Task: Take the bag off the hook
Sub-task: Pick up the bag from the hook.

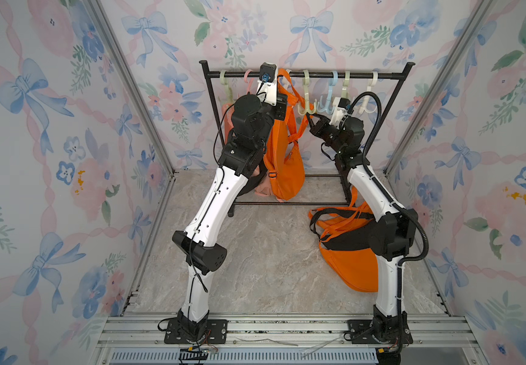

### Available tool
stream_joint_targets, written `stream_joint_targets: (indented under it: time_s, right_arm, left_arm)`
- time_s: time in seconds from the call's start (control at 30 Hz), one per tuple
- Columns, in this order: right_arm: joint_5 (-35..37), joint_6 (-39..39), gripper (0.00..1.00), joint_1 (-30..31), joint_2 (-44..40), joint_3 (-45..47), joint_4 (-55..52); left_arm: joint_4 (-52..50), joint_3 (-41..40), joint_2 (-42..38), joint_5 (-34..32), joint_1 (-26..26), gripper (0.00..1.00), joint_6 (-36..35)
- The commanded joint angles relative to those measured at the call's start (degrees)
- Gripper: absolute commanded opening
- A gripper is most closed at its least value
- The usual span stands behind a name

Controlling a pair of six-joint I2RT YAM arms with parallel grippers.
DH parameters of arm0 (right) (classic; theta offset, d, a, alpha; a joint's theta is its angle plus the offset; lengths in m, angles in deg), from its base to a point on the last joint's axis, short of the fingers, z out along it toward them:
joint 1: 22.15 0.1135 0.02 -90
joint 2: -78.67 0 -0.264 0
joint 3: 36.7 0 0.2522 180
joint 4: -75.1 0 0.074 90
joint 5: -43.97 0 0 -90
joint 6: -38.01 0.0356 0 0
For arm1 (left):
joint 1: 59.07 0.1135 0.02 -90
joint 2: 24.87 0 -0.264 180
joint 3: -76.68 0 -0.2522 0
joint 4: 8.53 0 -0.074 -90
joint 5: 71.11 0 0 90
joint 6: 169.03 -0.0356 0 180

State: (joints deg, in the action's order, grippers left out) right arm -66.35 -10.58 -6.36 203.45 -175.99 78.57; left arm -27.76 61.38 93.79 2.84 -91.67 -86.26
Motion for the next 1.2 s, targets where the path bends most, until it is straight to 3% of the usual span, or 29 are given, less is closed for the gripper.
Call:
stream_joint_targets:
  time_s: [0.0,0.33,0.67,0.83,1.0,1.17]
  right_arm:
    - [-4.36,3.77,0.0,0.52,1.17,1.64,-2.11]
    - [-6.75,5.63,0.0,1.7,5.68,-4.68,-4.04]
    - [-2.14,9.88,0.0,0.83,21.97,-33.03,-10.92]
    - [3.77,11.53,0.0,0.1,21.93,-31.72,-11.43]
    - [11.38,5.01,0.0,0.72,19.93,-31.27,-23.81]
    - [13.69,-1.24,0.0,0.9,18.38,-29.86,-32.61]
  left_arm:
    - [4.42,1.38,1.92,-0.9,-0.45,0.0,-2.0]
    - [3.57,1.38,0.05,-2.76,-0.63,0.0,-3.67]
    - [1.01,1.12,-1.81,-4.32,-3.1,0.0,-6.99]
    - [0.91,1.11,-0.83,-8.52,-5.36,0.0,-11.53]
    - [0.78,-1.52,-0.33,-11.17,-5.8,0.0,-13.6]
    - [-0.34,-4.39,0.5,-12.31,-5.67,0.0,-13.65]
